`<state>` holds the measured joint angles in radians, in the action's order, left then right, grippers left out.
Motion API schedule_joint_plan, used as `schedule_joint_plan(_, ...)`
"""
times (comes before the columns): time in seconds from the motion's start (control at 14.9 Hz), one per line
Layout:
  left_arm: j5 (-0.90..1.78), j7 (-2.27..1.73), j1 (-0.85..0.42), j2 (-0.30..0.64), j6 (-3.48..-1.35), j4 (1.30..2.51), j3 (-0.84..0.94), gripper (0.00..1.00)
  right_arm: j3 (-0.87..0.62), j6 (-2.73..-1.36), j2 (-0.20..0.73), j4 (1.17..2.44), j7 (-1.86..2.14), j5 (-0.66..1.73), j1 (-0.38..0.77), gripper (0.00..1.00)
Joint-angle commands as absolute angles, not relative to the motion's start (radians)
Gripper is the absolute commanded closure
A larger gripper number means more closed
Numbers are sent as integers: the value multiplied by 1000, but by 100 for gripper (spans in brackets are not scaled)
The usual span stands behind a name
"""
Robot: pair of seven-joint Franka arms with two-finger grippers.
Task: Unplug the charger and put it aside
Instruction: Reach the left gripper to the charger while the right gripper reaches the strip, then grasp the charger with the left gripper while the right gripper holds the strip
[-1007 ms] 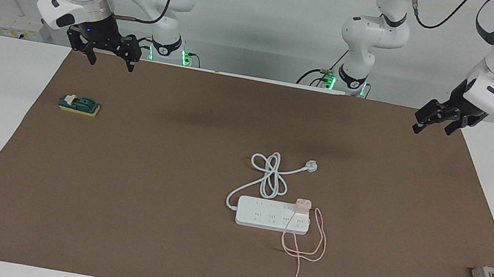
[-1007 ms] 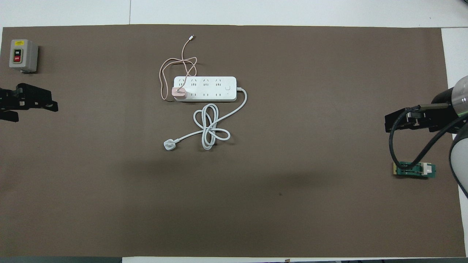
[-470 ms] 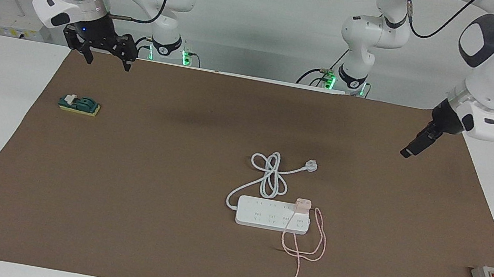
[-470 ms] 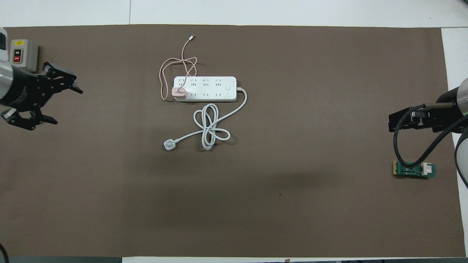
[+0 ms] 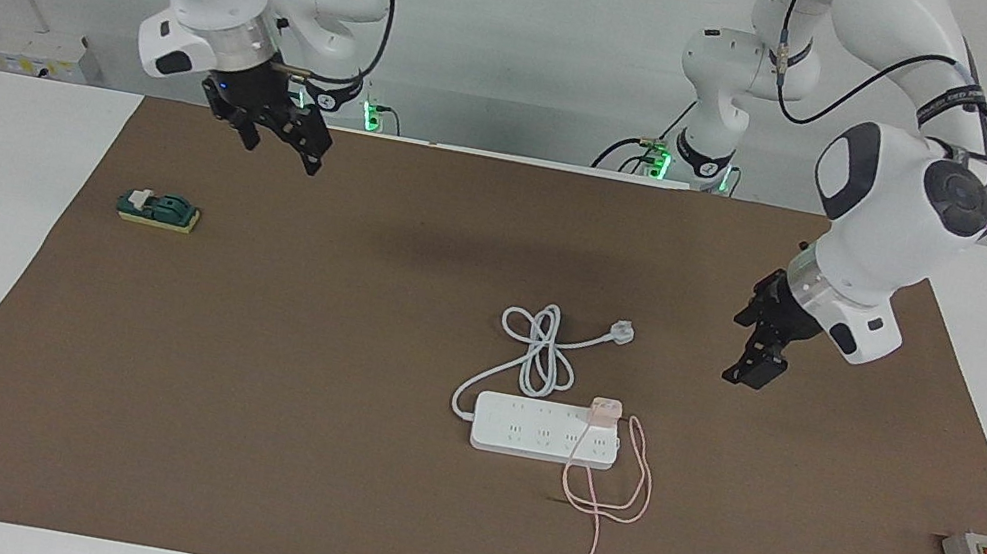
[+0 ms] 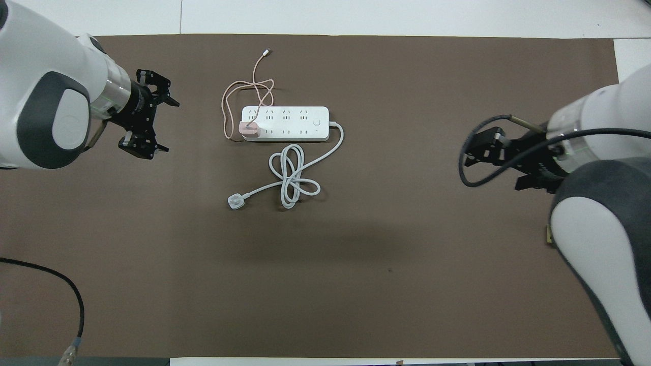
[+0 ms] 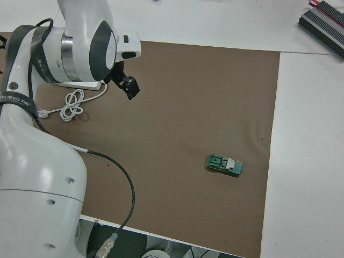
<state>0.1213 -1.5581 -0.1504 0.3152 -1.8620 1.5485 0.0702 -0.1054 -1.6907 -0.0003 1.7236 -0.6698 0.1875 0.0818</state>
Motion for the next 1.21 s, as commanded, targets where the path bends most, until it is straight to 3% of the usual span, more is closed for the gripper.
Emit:
schedule_joint_plan(0.0,78,-1735,-219,464,-1865,1402,51,0,-104,-1831,115,1718,-944,320,147,0)
schedule_joint_plan(0.34,34,-1870,-277,572,-1999,1390,51,0,-104,-2077,329,1631,-1357,584,250,0)
schedule_joint_plan(0.54,34,-1893,-294,577,-2061,1416,49,0,-104,-2088,536,1436,-1541,620,282,0)
schedule_joint_plan(0.81,20,-1905,-325,566,-2212,1520,48,0,-104,-2190,678,1365,-1577,699,328,0)
schedule_joint_plan(0.94,17,-1904,-327,563,-2201,1525,48,0,-104,-2157,811,1201,-1582,718,327,0)
schedule_joint_plan(1.14,15,-1904,-337,555,-2180,1539,46,0,-104,-2140,885,1128,-1562,710,330,0)
